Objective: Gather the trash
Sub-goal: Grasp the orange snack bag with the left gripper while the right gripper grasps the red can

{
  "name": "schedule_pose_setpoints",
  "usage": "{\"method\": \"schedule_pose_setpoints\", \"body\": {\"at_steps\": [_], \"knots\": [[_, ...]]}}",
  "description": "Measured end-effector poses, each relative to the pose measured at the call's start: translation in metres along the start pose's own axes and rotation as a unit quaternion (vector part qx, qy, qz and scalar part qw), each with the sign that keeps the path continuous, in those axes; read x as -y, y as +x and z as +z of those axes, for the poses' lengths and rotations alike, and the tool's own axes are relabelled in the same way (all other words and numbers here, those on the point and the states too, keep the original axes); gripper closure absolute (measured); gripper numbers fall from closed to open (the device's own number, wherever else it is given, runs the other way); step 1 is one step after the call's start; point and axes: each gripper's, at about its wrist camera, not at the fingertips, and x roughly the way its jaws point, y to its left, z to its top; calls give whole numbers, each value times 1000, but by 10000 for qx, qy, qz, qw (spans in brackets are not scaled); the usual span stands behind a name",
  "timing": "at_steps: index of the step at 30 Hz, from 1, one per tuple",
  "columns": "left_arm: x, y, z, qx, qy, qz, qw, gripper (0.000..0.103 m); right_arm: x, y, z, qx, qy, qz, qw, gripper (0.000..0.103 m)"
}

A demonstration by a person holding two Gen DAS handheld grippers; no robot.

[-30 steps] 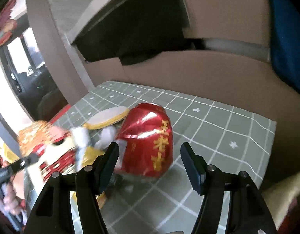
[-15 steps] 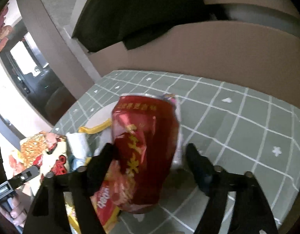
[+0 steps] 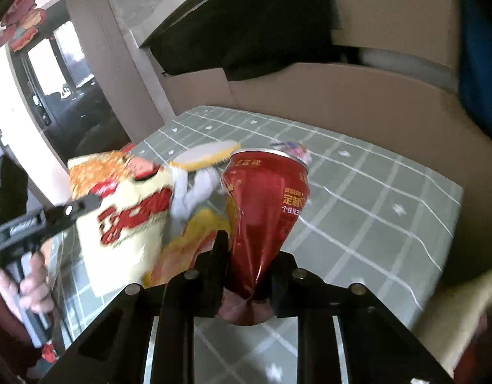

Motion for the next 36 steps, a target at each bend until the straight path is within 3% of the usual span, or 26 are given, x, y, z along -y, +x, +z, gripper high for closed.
{"method": "schedule_pose_setpoints", "body": {"at_steps": [6,10,11,17,20,36], "knots": [[23,-5,-1,102,412,103,9990,95,1,-16,-22,59,-106,-415,9991,82],[26,-3,0,83,459,177,9988,95,6,-9,-20,137,-48,-458,9988,56],[26,-1,-1,82,452,208,9987,95,7,-3,-17,131,-52,-448,9989,55],[26,9,-4,41,465,340,9983,95,26,30,2,74,301,-132,9994,54],[24,13,-2,2,427,393,9983,95,24,31,8,98,311,-231,9992,55],[86,-39,6,614,981,250,9930,95,-14,-69,-2,1018,-367,-660,9919,57]]}}
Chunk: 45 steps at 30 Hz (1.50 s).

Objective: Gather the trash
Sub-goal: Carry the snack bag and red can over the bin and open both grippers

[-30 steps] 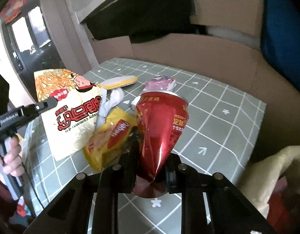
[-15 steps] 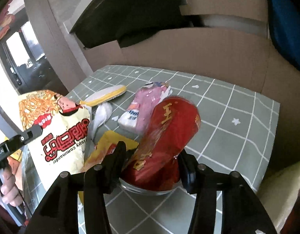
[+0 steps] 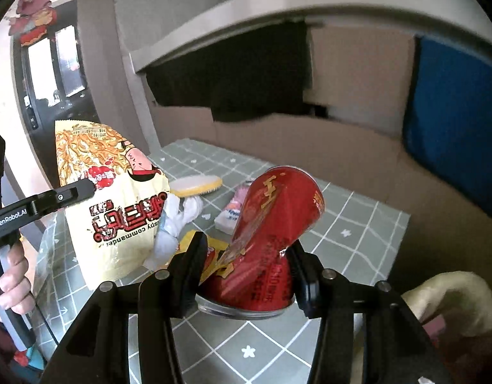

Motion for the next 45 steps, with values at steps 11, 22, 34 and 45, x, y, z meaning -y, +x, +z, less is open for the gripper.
{"method": "schedule_pose_setpoints", "body": {"at_steps": [11,22,34,45], "knots": [[83,-28,23,423,602,-433,9963,95,24,-84,9,693,91,-437,9966,57],[198,-27,13,368,1241,-1202,9843,95,81,-172,-9,1166,328,-1343,9835,64],[266,33,-29,-496,1413,-1816,9719,95,155,-189,-56,900,856,-1933,9732,68],[292,133,-92,-1691,1021,-2089,9578,95,211,-178,-100,766,1610,-2047,9625,68]]}}
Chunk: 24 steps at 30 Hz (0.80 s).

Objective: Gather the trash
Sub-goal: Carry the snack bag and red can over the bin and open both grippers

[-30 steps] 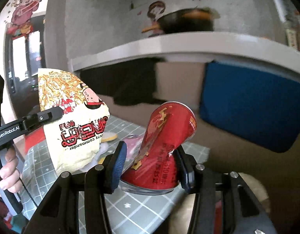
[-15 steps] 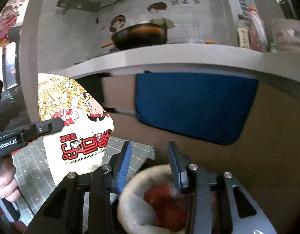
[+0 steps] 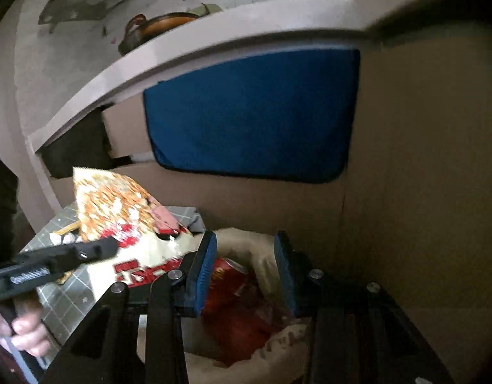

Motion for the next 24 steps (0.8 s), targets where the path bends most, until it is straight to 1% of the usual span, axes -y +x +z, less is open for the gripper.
{"method": "schedule_pose_setpoints", "body": {"at_steps": [2,4,6,8,11,12,13,14,15,18,19,22,23,24], "knots": [[-1,23,-4,-214,-38,-28,9998,95,5,8,-5,-72,52,-33,10000,68],[1,48,-11,-504,50,85,9987,95,8,16,-8,-147,91,-50,9998,68],[1,64,-18,-722,108,191,9971,95,10,23,-11,-223,97,-82,9997,68],[-1,73,-25,-862,86,220,9960,95,11,28,-13,-290,118,-92,9995,68],[-5,71,-31,-884,-14,11,9961,87,12,33,-15,-364,141,-94,9992,68],[-5,65,-31,-887,3,-81,9960,75,10,35,-14,-381,143,-92,9991,68],[-6,60,-31,-886,-11,-133,9960,56,9,37,-15,-404,150,-86,9990,68],[-8,52,-31,-851,-63,-207,9961,49,10,36,-16,-415,158,-75,9990,68],[-11,42,-32,-782,-136,-268,9965,47,10,36,-17,-427,168,-55,9989,68],[-23,11,-29,-612,-244,-323,9973,47,2,39,-17,-452,174,18,9988,67],[-27,2,-29,-530,-280,-274,9978,47,-2,39,-16,-461,160,37,9988,67],[-44,-33,-29,-132,-417,45,9990,47,-15,38,-15,-440,101,182,9988,60],[-51,-49,-31,62,-462,194,9987,47,-22,37,-14,-422,54,236,9988,58],[-59,-57,-29,182,-473,297,9983,47,-29,37,-13,-412,13,281,9988,58]]}}
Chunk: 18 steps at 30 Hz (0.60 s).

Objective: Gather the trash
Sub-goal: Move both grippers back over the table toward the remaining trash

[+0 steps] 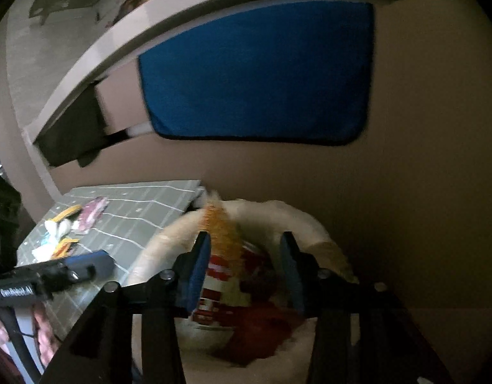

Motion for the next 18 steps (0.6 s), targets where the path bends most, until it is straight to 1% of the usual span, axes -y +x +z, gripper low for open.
{"method": "schedule_pose_setpoints", "body": {"at_steps": [3,5,8,10,11,15,16,18], "knots": [[-19,-34,0,401,44,448,9982,47,-22,-1,3,30,-173,195,9997,55],[-34,-57,1,588,14,679,9960,47,-40,-1,4,38,-335,352,9988,50],[-74,-85,7,824,-254,1014,9911,47,-70,2,6,-1,-606,586,9964,49],[-105,-108,9,986,-503,1236,9861,47,-91,6,7,3,-806,654,9946,49],[-124,-120,10,1076,-661,1395,9821,47,-100,8,7,1,-886,684,9937,49],[-181,-145,10,1212,-1162,1829,9687,47,-138,23,7,-133,-1144,885,9894,49],[-194,-148,12,1200,-1267,1862,9669,47,-144,27,6,-156,-1229,905,9882,49],[-217,-146,16,1161,-1374,1843,9663,47,-159,38,5,-263,-1277,1035,9860,49]]}}
